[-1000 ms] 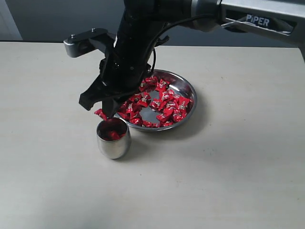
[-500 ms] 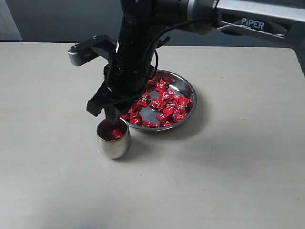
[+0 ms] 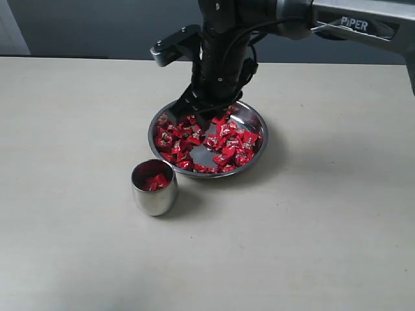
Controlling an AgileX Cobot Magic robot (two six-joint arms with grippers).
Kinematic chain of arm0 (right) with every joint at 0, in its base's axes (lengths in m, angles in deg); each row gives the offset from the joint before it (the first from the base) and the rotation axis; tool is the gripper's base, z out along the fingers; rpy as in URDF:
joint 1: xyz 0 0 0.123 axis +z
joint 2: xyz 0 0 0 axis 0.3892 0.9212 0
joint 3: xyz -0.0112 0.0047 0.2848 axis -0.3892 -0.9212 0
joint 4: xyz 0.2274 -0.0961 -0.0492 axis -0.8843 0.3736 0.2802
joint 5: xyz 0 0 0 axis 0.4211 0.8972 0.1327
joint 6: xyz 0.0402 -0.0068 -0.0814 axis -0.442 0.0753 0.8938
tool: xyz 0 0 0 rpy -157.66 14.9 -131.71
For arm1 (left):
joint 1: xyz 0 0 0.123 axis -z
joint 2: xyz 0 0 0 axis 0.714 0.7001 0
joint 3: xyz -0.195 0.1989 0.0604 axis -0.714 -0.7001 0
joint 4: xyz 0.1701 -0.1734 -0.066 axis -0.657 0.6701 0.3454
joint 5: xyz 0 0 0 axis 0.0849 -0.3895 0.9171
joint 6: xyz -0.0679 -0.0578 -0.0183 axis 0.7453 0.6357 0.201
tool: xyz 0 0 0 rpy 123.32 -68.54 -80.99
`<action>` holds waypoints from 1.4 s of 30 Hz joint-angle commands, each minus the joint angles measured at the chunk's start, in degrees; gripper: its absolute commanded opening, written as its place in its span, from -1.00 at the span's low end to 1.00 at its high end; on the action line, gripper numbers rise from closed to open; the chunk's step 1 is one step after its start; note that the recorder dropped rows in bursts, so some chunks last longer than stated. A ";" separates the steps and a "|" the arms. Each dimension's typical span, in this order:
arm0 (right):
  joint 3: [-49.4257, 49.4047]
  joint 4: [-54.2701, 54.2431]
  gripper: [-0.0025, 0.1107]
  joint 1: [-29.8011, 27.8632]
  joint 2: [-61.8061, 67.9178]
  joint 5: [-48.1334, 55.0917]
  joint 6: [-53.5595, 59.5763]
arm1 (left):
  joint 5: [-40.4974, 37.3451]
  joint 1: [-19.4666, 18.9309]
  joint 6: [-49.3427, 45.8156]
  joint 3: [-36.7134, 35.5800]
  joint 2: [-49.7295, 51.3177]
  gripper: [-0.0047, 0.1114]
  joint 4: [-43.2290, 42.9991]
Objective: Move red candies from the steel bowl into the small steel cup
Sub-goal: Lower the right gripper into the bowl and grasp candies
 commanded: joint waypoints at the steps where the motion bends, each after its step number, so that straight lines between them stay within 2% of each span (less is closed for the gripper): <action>1: 0.14 -0.03 -0.32 -2.81 2.59 1.94 -1.19 | 0.29 0.37 0.18 -0.14 -0.30 -0.91 0.00; 8: 0.14 -1.12 -0.32 -3.59 7.33 2.35 -1.19 | 0.29 0.37 0.18 -0.14 -0.30 -0.91 0.00; 10: 0.14 -1.47 -0.31 -3.59 8.27 0.46 -1.19 | 0.29 0.37 0.18 -0.14 -0.30 -0.91 0.00; 16: 0.14 -2.22 -0.12 -3.59 8.80 -8.91 -1.19 | 0.39 0.37 0.18 -0.14 -0.30 -0.91 0.00; 20: 0.14 -1.99 -0.12 -3.59 9.21 -11.90 -1.19 | 0.39 0.37 0.18 -0.14 -0.30 -0.91 0.00; 36: 0.14 -1.47 -0.12 -3.59 12.58 -12.86 -1.19 | 0.39 0.37 0.18 -0.14 -0.30 -0.91 0.00; 37: 0.14 -1.47 -0.13 -3.59 12.58 -12.86 -1.19 | 0.39 0.37 0.18 -0.14 -0.30 -0.91 0.00; 39: 0.14 -1.47 -0.28 -3.59 12.46 -12.75 -1.19 | 0.39 0.37 0.18 -0.14 -0.30 -0.91 0.00; 42: 0.14 -1.47 -0.72 -3.59 12.32 -12.74 -1.19 | 0.39 0.37 0.18 -0.14 -0.30 -0.91 0.00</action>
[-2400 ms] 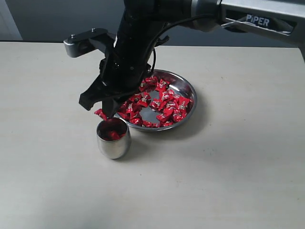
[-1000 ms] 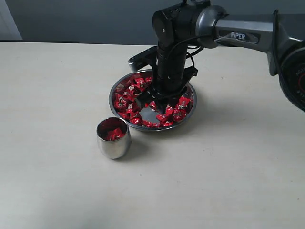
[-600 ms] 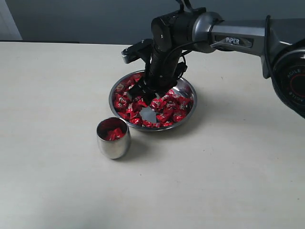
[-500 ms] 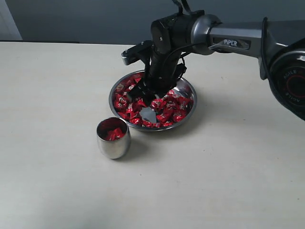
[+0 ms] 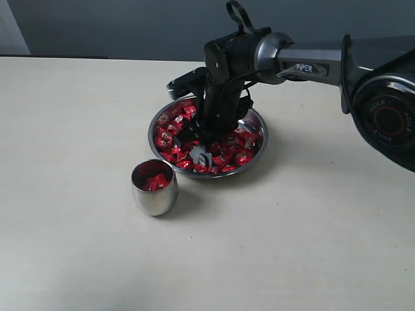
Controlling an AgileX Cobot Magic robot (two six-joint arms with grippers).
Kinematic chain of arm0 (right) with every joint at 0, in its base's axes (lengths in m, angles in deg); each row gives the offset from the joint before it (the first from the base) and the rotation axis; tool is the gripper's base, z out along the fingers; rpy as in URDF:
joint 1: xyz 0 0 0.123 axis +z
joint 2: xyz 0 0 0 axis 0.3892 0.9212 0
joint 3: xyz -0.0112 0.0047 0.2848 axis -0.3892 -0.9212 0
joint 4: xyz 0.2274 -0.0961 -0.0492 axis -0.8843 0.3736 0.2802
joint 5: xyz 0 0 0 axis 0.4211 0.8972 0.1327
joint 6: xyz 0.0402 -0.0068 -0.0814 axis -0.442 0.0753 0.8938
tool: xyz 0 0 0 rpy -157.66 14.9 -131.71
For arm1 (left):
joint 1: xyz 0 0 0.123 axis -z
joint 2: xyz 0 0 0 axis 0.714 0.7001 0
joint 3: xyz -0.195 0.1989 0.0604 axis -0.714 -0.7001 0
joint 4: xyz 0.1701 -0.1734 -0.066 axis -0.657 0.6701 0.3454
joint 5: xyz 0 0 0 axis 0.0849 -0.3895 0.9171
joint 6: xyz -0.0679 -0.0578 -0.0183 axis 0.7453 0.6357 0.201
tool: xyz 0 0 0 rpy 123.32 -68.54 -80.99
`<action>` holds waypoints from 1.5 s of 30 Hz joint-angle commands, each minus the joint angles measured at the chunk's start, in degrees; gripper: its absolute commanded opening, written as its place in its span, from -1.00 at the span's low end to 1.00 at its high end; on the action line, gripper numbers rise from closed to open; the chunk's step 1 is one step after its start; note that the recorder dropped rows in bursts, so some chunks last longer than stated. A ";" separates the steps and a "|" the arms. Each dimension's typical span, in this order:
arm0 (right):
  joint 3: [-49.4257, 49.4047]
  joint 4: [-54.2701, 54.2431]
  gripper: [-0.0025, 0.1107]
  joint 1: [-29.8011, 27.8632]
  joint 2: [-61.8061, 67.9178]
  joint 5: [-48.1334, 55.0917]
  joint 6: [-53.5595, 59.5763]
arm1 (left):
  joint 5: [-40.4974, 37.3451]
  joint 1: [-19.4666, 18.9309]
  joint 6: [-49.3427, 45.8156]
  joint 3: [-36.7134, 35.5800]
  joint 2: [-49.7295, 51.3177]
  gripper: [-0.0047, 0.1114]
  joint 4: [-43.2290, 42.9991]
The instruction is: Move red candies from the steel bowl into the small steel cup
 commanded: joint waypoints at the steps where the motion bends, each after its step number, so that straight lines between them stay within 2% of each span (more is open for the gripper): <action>1: 0.14 0.40 -0.84 -0.20 -0.51 -0.29 -0.21 | 0.39 0.37 0.18 -0.14 -0.30 -0.91 0.00; 2: 0.14 0.40 -0.96 -0.20 -0.60 -0.20 -0.21 | 0.39 0.37 0.18 -0.14 -0.30 -0.91 0.00; 8: 0.14 0.40 -0.96 -0.20 -3.11 0.84 -0.21 | 0.39 0.37 0.18 -0.14 -0.30 -0.91 0.00; 12: 0.14 -4.49 -0.96 0.06 -7.41 4.36 1.37 | 0.39 0.37 0.18 -0.14 -0.30 -0.91 0.00; 17: 0.14 -16.76 -0.97 5.08 -12.74 12.56 13.11 | 0.24 0.37 0.18 -0.14 -0.30 -0.91 0.00; 22: 0.14 -16.87 -0.97 10.01 -12.87 13.92 15.66 | 0.24 0.37 0.18 -0.14 -0.30 -0.91 0.00; 26: 0.14 -15.79 -0.96 10.14 -12.87 14.97 15.84 | 0.24 0.37 0.18 -0.14 -0.30 -0.91 0.00; 31: 0.14 -15.00 -0.43 10.14 -12.87 16.53 16.27 | 0.24 0.37 0.18 -0.14 -0.30 -0.91 0.00; 33: 0.14 -15.00 -0.29 10.14 -12.87 16.76 16.27 | 0.24 0.37 0.18 -0.14 -0.30 -0.91 0.00; 37: 0.14 -13.58 -0.26 10.03 -12.87 15.07 15.76 | 0.24 0.37 0.18 -0.14 -0.30 -0.91 0.00; 45: 0.14 1.02 -0.26 7.30 -12.40 1.24 -6.19 | 0.24 0.37 0.18 -0.14 -0.30 -0.91 0.00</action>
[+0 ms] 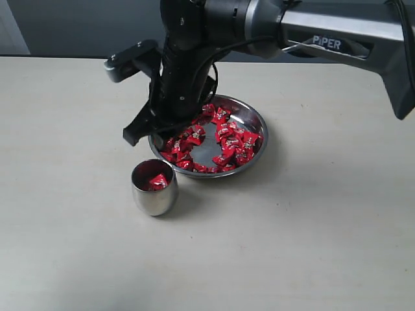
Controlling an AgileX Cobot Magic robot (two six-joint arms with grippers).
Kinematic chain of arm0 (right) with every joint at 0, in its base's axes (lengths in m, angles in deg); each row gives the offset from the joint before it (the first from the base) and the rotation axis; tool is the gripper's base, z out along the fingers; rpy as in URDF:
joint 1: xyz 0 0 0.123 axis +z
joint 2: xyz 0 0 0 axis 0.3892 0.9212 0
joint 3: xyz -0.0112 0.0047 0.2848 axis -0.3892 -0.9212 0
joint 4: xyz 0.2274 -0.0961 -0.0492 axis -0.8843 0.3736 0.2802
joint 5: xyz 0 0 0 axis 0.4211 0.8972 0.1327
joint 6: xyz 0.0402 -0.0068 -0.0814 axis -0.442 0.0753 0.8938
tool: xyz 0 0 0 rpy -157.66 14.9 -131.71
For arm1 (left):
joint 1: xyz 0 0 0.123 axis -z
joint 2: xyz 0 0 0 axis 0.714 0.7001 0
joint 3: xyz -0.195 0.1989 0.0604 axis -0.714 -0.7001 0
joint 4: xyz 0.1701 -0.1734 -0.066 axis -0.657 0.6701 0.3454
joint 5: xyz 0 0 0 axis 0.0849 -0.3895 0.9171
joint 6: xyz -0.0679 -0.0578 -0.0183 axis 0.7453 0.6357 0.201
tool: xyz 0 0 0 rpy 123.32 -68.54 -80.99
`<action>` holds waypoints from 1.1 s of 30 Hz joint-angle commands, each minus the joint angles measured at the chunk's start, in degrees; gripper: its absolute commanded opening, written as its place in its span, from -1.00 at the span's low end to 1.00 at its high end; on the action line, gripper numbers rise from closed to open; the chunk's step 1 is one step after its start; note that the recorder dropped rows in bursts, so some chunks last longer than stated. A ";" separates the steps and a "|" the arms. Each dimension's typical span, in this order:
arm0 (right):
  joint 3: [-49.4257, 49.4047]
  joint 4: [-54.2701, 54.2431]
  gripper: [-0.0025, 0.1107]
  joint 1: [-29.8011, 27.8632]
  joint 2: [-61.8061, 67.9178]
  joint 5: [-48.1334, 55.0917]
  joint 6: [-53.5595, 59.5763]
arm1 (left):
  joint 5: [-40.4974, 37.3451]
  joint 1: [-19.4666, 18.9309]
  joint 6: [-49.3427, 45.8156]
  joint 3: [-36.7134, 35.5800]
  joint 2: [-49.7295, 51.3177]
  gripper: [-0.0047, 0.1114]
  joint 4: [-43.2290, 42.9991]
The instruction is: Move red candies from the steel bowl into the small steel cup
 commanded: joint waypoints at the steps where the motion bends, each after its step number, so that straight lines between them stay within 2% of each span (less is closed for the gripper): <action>1: 0.14 6.33 -0.26 -2.43 0.30 -7.69 -9.37 | 0.24 0.37 0.18 -0.14 -0.30 -0.91 0.00; 6: 0.14 6.43 -0.26 -4.58 3.59 -12.39 -10.74 | 0.24 0.37 0.18 -0.14 -0.30 -0.91 0.00; 15: 0.14 4.85 -0.26 -7.79 9.38 -14.52 -12.52 | 0.24 0.37 0.18 -0.14 -0.30 -0.91 0.00; 24: 0.14 4.55 -0.26 -7.85 11.95 -19.85 -13.50 | 0.24 0.37 0.18 -0.14 -0.30 -0.91 0.00; 33: 0.14 4.89 -0.26 -7.85 13.05 -18.07 -13.73 | 0.24 0.37 0.18 -0.14 -0.30 -0.91 0.00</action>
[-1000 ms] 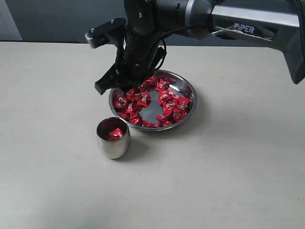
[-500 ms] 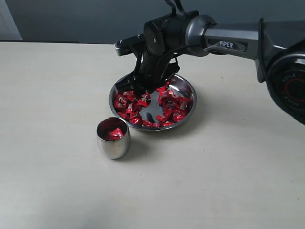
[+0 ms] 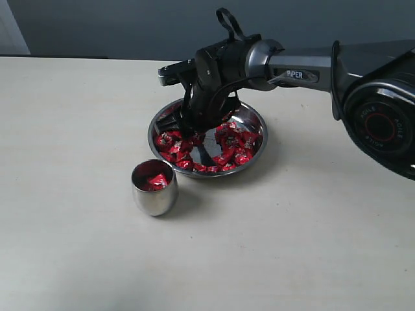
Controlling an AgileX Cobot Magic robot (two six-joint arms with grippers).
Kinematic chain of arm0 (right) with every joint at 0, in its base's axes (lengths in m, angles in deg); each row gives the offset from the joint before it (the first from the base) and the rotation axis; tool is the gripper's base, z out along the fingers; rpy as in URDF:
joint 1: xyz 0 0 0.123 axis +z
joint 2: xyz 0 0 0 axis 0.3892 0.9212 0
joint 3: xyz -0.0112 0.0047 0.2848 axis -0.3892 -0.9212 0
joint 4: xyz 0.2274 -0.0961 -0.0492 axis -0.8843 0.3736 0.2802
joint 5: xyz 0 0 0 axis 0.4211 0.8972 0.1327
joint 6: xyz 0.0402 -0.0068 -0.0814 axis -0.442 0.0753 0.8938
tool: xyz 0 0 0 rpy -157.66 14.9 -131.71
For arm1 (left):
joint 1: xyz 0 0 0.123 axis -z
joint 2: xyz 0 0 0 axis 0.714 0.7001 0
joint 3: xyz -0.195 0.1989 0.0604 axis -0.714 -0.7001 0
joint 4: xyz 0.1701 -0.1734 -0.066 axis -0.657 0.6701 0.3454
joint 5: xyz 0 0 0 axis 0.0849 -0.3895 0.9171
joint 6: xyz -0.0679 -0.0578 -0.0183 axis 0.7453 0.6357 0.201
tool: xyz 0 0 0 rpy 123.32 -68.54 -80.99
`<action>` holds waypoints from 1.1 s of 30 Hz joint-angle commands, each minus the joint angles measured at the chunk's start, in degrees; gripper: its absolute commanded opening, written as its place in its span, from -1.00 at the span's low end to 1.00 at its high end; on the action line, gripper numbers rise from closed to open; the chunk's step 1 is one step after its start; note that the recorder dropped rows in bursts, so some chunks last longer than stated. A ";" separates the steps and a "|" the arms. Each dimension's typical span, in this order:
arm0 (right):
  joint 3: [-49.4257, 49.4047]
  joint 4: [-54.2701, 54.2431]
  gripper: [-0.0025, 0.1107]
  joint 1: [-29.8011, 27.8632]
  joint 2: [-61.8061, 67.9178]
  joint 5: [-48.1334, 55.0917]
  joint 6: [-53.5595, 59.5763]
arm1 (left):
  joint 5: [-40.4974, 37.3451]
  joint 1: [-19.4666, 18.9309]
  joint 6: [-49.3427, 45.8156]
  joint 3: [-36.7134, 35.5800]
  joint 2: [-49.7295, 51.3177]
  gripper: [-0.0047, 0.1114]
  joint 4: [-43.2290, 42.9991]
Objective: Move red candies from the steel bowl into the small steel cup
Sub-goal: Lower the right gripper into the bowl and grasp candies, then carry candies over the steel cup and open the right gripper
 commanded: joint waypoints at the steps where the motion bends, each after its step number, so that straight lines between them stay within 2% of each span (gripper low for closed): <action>1: 0.14 0.63 -0.26 -0.31 -0.05 0.55 -0.08 | 0.24 0.37 0.18 -0.14 -0.30 -0.91 0.00; 7: 0.14 0.65 -0.31 -0.31 -0.05 1.47 -0.08 | 0.24 0.37 0.18 -0.14 -0.30 -0.91 0.00; 9: 0.14 1.06 -0.51 -0.31 -0.05 1.99 -0.08 | 0.24 0.37 0.18 -0.14 -0.30 -0.91 0.00; 11: 0.14 1.06 -0.80 -0.31 -0.05 2.12 -0.08 | 0.24 0.37 0.18 -0.14 -0.30 -0.91 0.00; 13: 0.14 1.06 -0.97 -0.31 -0.05 2.12 -0.08 | 0.24 0.37 0.18 -0.14 -0.30 -0.91 0.00; 28: 0.14 -0.24 -0.97 -0.20 -8.24 8.34 1.46 | 0.18 0.37 0.18 -0.14 -0.30 -0.91 0.00; 33: 0.14 -10.77 -0.97 0.76 -11.34 17.07 14.14 | 0.18 0.37 0.18 -0.14 -0.30 -0.91 0.00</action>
